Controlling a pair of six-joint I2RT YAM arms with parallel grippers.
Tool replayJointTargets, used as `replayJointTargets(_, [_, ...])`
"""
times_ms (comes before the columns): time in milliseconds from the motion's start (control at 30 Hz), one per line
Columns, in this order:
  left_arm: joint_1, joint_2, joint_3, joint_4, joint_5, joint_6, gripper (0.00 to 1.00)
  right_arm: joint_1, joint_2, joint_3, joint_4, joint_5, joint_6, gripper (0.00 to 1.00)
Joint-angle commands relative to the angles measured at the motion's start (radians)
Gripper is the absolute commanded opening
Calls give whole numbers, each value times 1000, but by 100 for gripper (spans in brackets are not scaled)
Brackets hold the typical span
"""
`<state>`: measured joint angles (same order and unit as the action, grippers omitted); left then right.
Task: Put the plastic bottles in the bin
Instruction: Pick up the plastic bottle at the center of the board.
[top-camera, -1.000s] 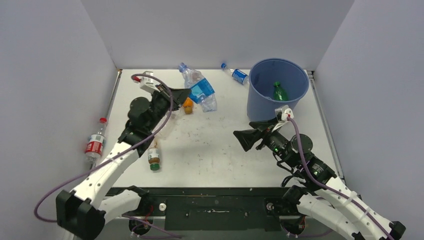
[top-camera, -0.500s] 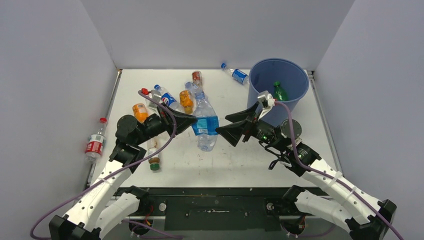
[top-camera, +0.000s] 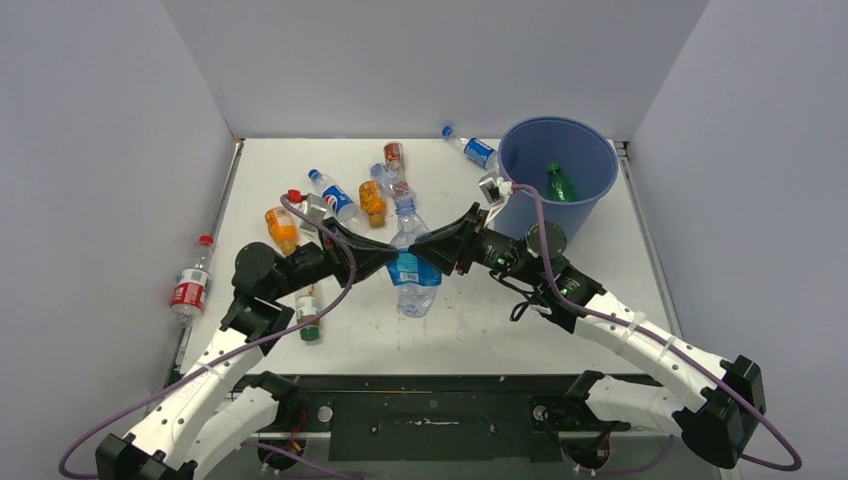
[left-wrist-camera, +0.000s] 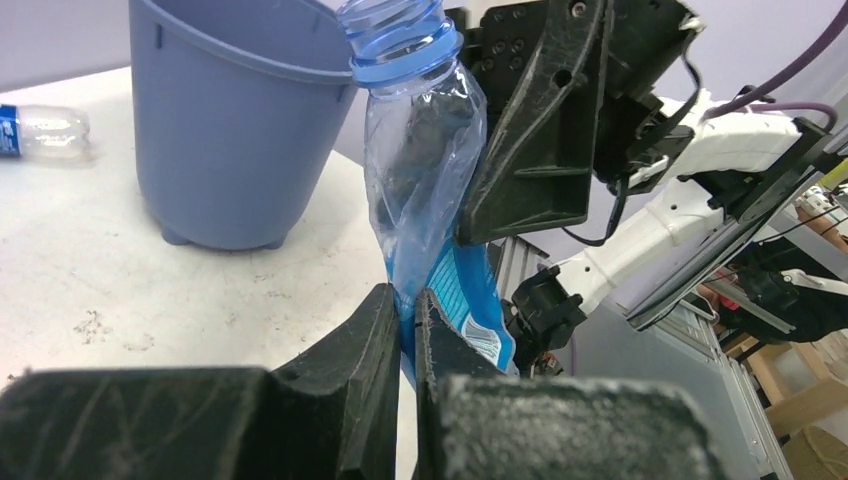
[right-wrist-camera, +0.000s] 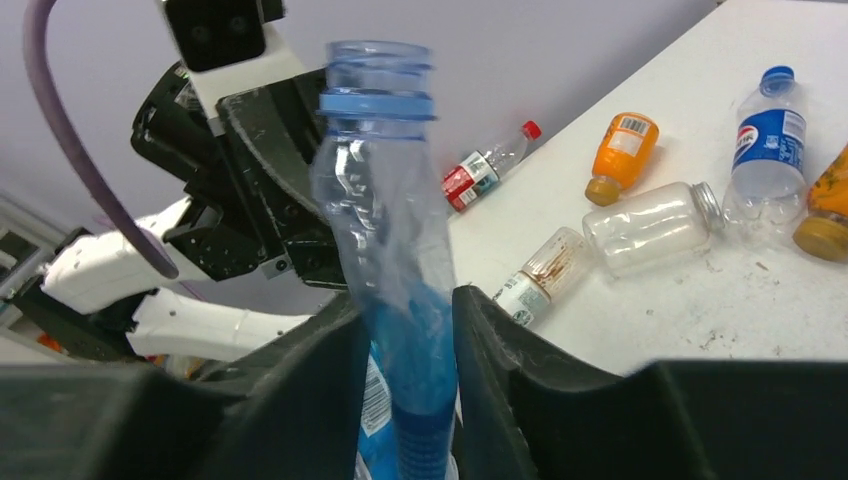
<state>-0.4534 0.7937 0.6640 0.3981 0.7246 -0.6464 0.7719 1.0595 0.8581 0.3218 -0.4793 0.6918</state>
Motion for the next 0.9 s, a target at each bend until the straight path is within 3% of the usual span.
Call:
replayJointTargets(0, [-36, -36, -18, 43, 4, 46, 0, 24, 7, 20, 102, -10, 3, 23])
replayJointTargets(33, [-38, -44, -29, 41, -15, 50, 12, 25, 3, 17, 106, -8, -5, 13])
replayJointTargets(67, [-39, -53, -40, 43, -39, 52, 39, 26, -6, 12, 110, -7, -21, 6])
replayJointTargets(133, [-41, -77, -66, 43, -78, 55, 86, 36, -39, -4, 115, -1, -78, 5])
replayJointTargets(167, [-42, -87, -81, 48, -91, 47, 99, 42, -61, -16, 124, 3, -114, 5])
replayJointTargets(400, [-50, -87, -138, 195, -9, -33, 96, 66, -154, -156, 388, 78, -142, 5])
replayJointTargets(567, [-57, -51, -149, 293, 50, -105, 96, 148, -152, -249, 599, 218, -189, 5])
replayJointTargets(867, [-66, -22, -162, 434, 123, -235, 96, 409, -95, -257, 655, 551, -515, 5])
